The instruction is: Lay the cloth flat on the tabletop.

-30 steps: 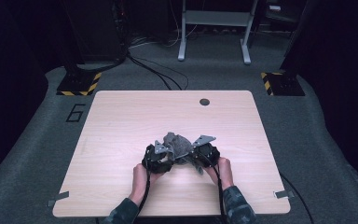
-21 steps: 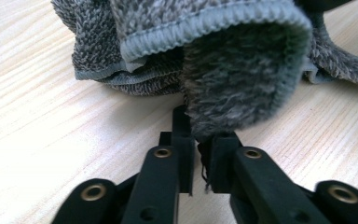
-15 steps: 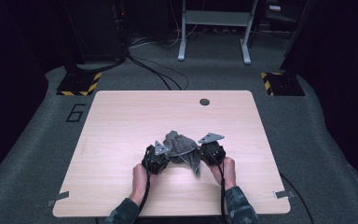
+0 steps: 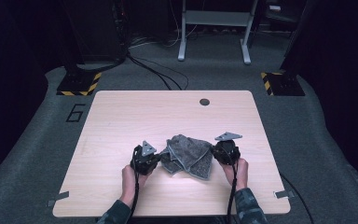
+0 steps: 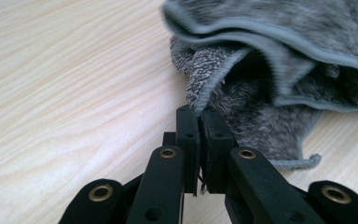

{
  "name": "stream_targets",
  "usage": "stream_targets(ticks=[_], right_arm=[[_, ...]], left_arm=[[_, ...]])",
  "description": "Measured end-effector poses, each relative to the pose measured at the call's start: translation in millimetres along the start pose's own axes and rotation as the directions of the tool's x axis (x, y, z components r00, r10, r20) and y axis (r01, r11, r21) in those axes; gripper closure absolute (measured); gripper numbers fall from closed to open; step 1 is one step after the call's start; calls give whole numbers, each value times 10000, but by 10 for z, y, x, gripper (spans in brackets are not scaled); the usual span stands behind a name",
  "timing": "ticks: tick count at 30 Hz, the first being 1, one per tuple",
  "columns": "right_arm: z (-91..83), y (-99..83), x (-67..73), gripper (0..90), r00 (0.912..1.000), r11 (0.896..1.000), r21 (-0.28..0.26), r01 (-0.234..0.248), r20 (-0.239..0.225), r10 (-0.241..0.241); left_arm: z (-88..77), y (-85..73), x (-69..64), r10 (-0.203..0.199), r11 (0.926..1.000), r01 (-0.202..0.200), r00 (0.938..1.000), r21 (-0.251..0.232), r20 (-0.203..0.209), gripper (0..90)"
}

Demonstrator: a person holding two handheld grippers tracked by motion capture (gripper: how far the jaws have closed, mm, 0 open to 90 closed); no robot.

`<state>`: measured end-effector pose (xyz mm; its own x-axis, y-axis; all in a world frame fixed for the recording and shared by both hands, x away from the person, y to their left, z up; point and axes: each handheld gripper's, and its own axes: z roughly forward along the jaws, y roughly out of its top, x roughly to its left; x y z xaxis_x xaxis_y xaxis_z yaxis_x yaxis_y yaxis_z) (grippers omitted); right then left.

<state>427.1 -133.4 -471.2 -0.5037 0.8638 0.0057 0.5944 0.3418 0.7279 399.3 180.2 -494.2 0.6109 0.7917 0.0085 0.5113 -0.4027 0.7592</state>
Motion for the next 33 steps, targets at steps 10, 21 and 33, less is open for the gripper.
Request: stream_targets(ticks=[10, 21, 33], right_arm=[[45, -103, -64, 687, 9994, 9991, 268, -329, -83, 331], [-259, -197, 240, 561, 9970, 9994, -186, -282, -726, 268], [-86, -355, 683, 483, 9857, 9977, 613, 281, -1676, -174]], left_arm=[[-84, -81, 30, -291, 9994, 291, 9996, 184, 20, 649], [-208, -33, -235, -214, 9995, 228, 9981, -235, 579, 402], [-14, 93, -452, -46, 9999, 62, 9901, -112, 1406, 404]])
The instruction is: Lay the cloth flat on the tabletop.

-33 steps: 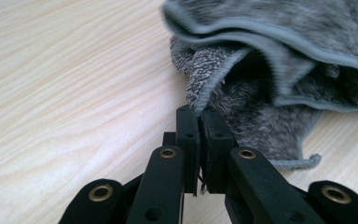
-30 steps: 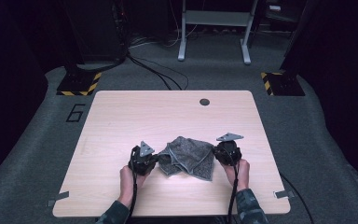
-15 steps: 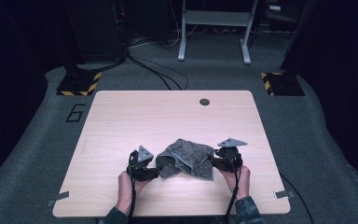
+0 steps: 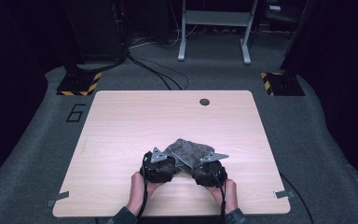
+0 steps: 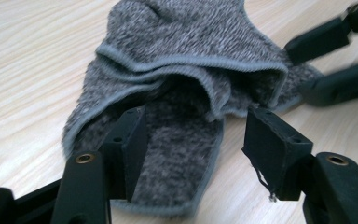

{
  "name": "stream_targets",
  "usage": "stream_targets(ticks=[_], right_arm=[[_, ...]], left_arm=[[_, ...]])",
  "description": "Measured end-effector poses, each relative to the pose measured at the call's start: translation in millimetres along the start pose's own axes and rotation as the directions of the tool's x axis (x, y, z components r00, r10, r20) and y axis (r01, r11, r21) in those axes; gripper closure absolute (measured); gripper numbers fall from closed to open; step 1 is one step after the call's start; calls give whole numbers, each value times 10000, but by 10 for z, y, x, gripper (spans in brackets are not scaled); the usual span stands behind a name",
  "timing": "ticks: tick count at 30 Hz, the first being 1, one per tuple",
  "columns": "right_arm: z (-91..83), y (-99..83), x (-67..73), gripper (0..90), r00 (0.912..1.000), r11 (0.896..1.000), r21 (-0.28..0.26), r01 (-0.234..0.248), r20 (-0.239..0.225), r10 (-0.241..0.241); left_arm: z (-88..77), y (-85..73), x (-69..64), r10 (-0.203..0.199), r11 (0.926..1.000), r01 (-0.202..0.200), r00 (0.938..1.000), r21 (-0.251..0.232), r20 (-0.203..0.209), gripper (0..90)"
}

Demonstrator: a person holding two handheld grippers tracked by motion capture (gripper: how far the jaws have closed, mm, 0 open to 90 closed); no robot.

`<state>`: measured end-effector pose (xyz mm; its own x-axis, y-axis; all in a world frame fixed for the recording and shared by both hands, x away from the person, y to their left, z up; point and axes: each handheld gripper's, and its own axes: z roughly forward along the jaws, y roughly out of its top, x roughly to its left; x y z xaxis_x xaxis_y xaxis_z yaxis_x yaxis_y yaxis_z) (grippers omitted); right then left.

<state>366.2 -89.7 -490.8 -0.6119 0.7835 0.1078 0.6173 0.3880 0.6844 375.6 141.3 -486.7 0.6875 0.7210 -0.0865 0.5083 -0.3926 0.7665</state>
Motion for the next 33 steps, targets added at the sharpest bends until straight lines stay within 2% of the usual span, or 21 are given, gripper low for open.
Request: stream_targets(ticks=[1, 2, 3, 5, 7, 8, 10, 11, 14, 15, 17, 19, 21, 22, 24, 26, 29, 32, 33], right_arm=[[33, -4, 16, 462, 9997, 9996, 99, 247, -49, -246], [47, -3, 52, 454, 10000, 9998, 205, 5, 47, -6], [82, 2, 58, 444, 9999, 9997, 218, 102, 113, -105], [110, 1, 65, 455, 9999, 9994, 357, -2, 108, -2], [153, 10, 49, 517, 9995, 9992, 340, -224, 220, 217], [168, 12, 30, 546, 9997, 9997, 200, -122, 217, 117], [186, 19, 16, 628, 9996, 9995, 231, -219, 189, 215], [189, 17, -1, 674, 9997, 9996, 251, -112, 221, 106], [200, 17, -18, 769, 9994, 9995, 248, -196, 296, 189], [200, 15, -40, 789, 9994, 9997, 222, -89, 330, 82], [192, 10, -66, 825, 9990, 9997, 144, -207, 406, 201], [161, 6, -114, 860, 9982, 9995, 23, -323, 503, 321], [139, 2, -158, 863, 9981, 9998, -35, -215, 584, 217], [121, 3, -169, 867, 9968, 9990, -55, -445, 661, 447], [101, 4, -198, 869, 9965, 9988, -137, -464, 696, 472], [75, 5, -239, 871, 9966, 9995, -183, -272, 776, 286], [40, 15, -249, 871, 9947, 9982, -279, -526, 868, 548], [9, 13, -292, 873, 9947, 9989, -391, -267, 981, 304], [2, 15, -290, 874, 9941, 9978, -472, -460, 965, 504]], left_arm=[[10, 12, 5, 24, 10000, -25, 9999, 84, 97, 426], [33, 32, 12, 88, 9998, -91, 9999, 181, 140, 431], [53, 41, 14, 42, 9998, -44, 9999, 174, 147, 440], [96, 61, 27, 6, 9997, -12, 9998, 231, 222, 467], [143, 73, 37, -121, 9995, 113, 9996, 291, 252, 513], [163, 76, 45, -154, 9992, 144, 9995, 361, 275, 539], [195, 75, 60, -169, 9991, 156, 9994, 401, 311, 599], [211, 72, 56, -257, 9991, 246, 9992, 354, 302, 646], [222, 73, 68, -155, 9991, 142, 9994, 396, 320, 759], [220, 73, 74, -139, 9992, 126, 9994, 391, 331, 789], [207, 74, 84, -116, 9994, 106, 9995, 334, 296, 834], [176, 78, 104, -96, 9996, 89, 9997, 275, 230, 854], [146, 81, 120, -100, 9998, 97, 9998, 200, 143, 861], [135, 82, 126, -69, 9998, 67, 9999, 190, 77, 864], [110, 85, 140, -45, 9998, 45, 10000, 184, 9, 871], [89, 88, 157, 78, 9998, -76, 9999, 175, -69, 873], [55, 86, 176, 64, 9999, -62, 9998, 107, -212, 875], [10, 82, 225, 69, 10000, -67, 9993, 58, -375, 876], [-4, 78, 244, -1, 10000, 2, 9991, 26, -416, 876]])
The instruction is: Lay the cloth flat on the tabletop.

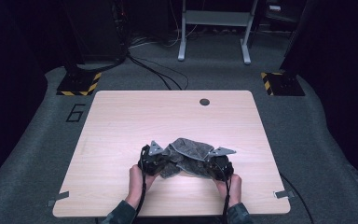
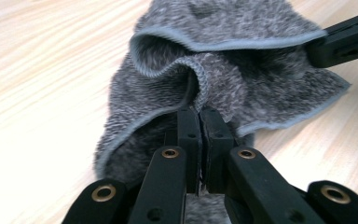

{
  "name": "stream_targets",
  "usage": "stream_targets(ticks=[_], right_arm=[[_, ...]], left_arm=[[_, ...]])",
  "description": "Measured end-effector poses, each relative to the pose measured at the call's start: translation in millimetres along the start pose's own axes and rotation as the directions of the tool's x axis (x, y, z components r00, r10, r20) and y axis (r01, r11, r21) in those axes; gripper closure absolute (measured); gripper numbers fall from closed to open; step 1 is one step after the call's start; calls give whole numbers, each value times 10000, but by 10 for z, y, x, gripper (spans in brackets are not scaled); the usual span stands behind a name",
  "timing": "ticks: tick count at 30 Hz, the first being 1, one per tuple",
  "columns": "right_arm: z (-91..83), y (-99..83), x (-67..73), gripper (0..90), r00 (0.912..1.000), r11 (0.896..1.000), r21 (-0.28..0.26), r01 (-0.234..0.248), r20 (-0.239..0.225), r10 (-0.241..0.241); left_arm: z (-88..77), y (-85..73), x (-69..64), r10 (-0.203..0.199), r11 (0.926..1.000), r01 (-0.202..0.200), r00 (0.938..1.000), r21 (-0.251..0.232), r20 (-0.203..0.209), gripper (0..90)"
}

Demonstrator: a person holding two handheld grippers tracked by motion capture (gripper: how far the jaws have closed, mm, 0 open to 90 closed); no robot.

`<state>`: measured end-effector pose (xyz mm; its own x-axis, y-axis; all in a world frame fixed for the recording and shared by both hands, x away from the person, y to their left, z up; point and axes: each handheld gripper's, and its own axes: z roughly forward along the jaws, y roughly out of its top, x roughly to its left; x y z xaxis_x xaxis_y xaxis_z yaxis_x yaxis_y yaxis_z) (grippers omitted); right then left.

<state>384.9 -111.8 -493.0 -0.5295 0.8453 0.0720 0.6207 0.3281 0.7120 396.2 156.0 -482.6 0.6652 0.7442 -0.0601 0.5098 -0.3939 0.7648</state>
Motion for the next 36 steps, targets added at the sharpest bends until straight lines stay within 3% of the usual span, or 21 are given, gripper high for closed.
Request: stream_targets(ticks=[10, 18, 23, 36], right_arm=[[-89, 1, -77, 879, 9999, 9999, -96, -77, 82, 78], [-160, -5, -97, 881, 10000, 9999, -164, -36, 66, 37], [-216, -40, -62, 882, 10000, 10000, -96, -4, 4, 4], [-417, -202, 56, 884, 9997, 9999, -135, -33, -236, 30]], left_arm=[[-172, -64, 195, -293, 9995, 288, 9984, -110, -480, 879], [-286, -147, 284, -408, 9992, 409, 9973, 8, -613, 880], [-344, -228, 280, -540, 9985, 544, 9965, 47, -641, 880], [-442, -466, 155, -415, 9985, 431, 9979, 330, -488, 881]])
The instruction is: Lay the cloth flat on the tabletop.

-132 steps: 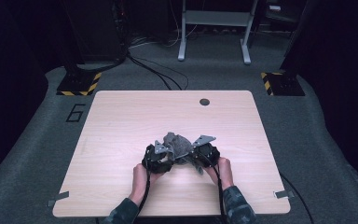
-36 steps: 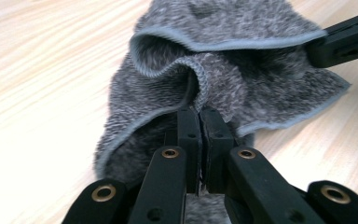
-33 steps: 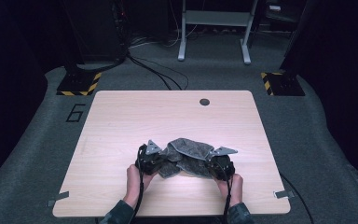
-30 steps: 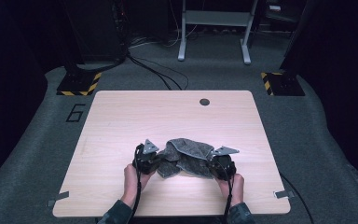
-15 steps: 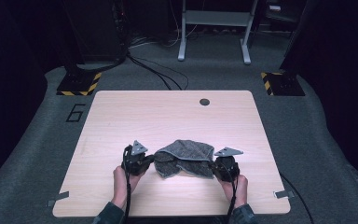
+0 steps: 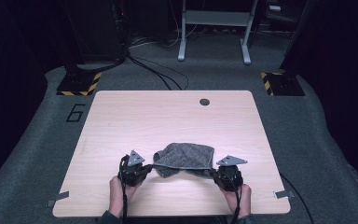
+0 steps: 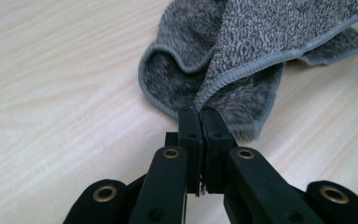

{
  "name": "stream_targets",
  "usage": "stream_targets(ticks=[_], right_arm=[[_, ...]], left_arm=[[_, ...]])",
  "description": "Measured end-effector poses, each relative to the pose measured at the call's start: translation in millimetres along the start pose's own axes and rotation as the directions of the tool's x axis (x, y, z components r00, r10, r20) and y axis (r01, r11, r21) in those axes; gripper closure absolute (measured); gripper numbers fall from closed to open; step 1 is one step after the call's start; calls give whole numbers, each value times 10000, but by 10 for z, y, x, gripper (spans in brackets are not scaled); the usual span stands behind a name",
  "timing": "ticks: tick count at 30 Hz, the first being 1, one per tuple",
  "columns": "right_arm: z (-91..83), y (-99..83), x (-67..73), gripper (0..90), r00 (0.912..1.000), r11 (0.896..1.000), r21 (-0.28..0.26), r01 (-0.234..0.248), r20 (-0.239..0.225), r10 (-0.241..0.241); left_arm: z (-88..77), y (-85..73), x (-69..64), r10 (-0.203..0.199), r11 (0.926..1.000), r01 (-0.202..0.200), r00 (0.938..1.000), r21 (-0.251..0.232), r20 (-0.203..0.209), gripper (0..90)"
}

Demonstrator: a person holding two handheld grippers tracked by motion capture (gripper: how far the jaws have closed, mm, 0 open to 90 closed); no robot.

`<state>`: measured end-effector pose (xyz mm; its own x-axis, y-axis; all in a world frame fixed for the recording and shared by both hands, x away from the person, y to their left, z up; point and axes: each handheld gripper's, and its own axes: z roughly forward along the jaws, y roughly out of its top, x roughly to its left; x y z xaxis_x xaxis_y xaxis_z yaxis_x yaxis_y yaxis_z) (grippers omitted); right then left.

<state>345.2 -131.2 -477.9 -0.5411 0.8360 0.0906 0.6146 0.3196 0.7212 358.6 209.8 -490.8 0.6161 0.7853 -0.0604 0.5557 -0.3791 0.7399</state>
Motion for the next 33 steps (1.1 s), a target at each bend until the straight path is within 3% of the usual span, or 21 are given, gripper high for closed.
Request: stream_targets(ticks=[9, 13, 16, 21, 24, 26, 29, 30, 31, 33], right_arm=[[-16, -71, 5, 886, 9997, 9996, -180, -227, 58, 228], [29, -22, -22, 888, 9995, 9993, -278, -236, 208, 242], [112, 112, -107, 889, 9993, 9991, -396, -176, 310, 189], [332, 566, -333, 894, 9957, 9987, -498, 115, 922, -68], [398, 1033, -534, 894, 9895, 9971, -689, 333, 1425, -232], [314, 1336, -606, 894, 9856, 9933, -1054, 468, 1667, -287], [-31, 1807, -609, 894, 9753, 9727, -2095, 998, 2143, -539], [-172, 1924, -581, 894, 9714, 9626, -2433, 1191, 2291, -623], [-338, 2035, -546, 894, 9679, 9488, -2821, 1422, 2404, -736], [-534, 2110, -489, 893, 9664, 9329, -3216, 1620, 2427, -842]], left_arm=[[12, -131, 20, -553, 9981, 546, 9981, -268, -260, 882], [76, -66, 97, -721, 9968, 705, 9965, -379, -425, 883], [184, 84, 217, -830, 9958, 802, 9943, -434, -663, 885], [394, 551, 486, -452, 9979, 384, 9897, -520, -1361, 887], [411, 1017, 662, -292, 9972, 162, 9827, -724, -1828, 888], [284, 1373, 737, -174, 9933, -72, 9772, -1152, -2117, 889], [-75, 1818, 676, 364, 9751, -950, 9601, -2006, -2774, 888], [-227, 1934, 616, 561, 9619, -1324, 9519, -2391, -3014, 888], [-343, 1996, 570, 762, 9543, -1604, 9465, -2523, -3136, 888], [-475, 2023, 481, 1043, 9411, -2003, 9384, -2725, -3293, 887]])
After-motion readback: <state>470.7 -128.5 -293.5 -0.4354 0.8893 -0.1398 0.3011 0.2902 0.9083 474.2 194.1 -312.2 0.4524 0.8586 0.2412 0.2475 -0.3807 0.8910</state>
